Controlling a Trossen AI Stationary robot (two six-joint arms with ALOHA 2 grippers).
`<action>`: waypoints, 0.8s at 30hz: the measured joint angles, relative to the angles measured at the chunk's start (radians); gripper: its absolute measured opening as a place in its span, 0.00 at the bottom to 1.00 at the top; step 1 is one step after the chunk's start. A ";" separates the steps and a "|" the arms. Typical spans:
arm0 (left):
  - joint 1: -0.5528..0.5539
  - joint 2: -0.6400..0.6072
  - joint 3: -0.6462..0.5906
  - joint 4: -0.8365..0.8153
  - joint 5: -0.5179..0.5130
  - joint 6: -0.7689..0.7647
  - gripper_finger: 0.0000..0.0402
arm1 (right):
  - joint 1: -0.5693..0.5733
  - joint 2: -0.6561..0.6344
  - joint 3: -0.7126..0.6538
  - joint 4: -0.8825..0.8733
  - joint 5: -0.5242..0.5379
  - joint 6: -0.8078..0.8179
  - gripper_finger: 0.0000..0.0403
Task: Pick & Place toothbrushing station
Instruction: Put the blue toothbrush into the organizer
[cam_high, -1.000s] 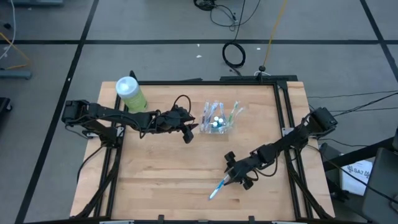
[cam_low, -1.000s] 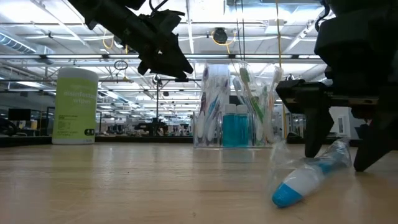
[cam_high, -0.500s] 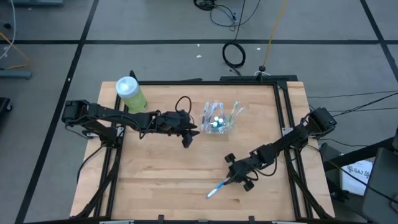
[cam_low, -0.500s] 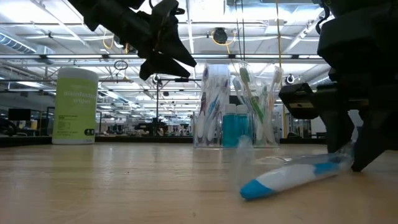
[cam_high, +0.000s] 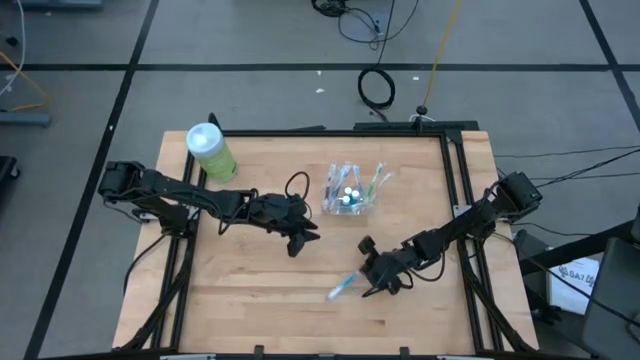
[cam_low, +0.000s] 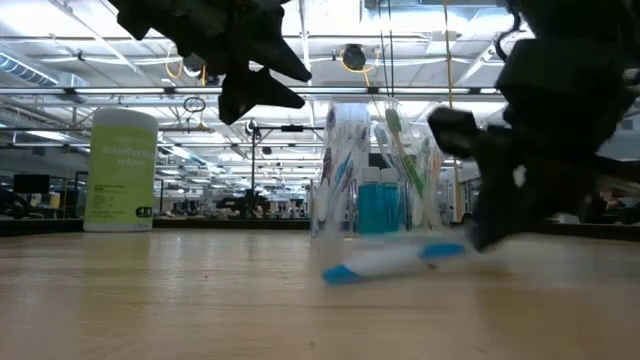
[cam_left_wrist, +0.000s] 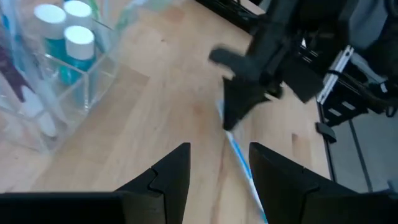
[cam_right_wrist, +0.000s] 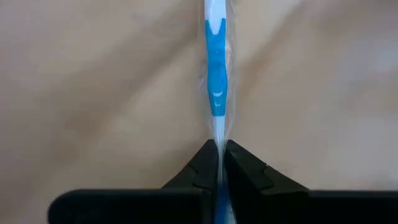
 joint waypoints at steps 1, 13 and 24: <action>-0.008 0.000 0.000 0.000 0.000 0.003 0.42 | 0.003 -0.011 0.000 0.008 0.042 -0.046 0.04; -0.028 0.039 0.000 0.011 0.005 -0.011 0.42 | -0.003 -0.086 0.077 0.083 0.299 -0.618 0.04; -0.030 0.165 0.000 0.191 0.065 -0.078 0.42 | -0.048 -0.086 0.090 0.138 0.354 -0.818 0.04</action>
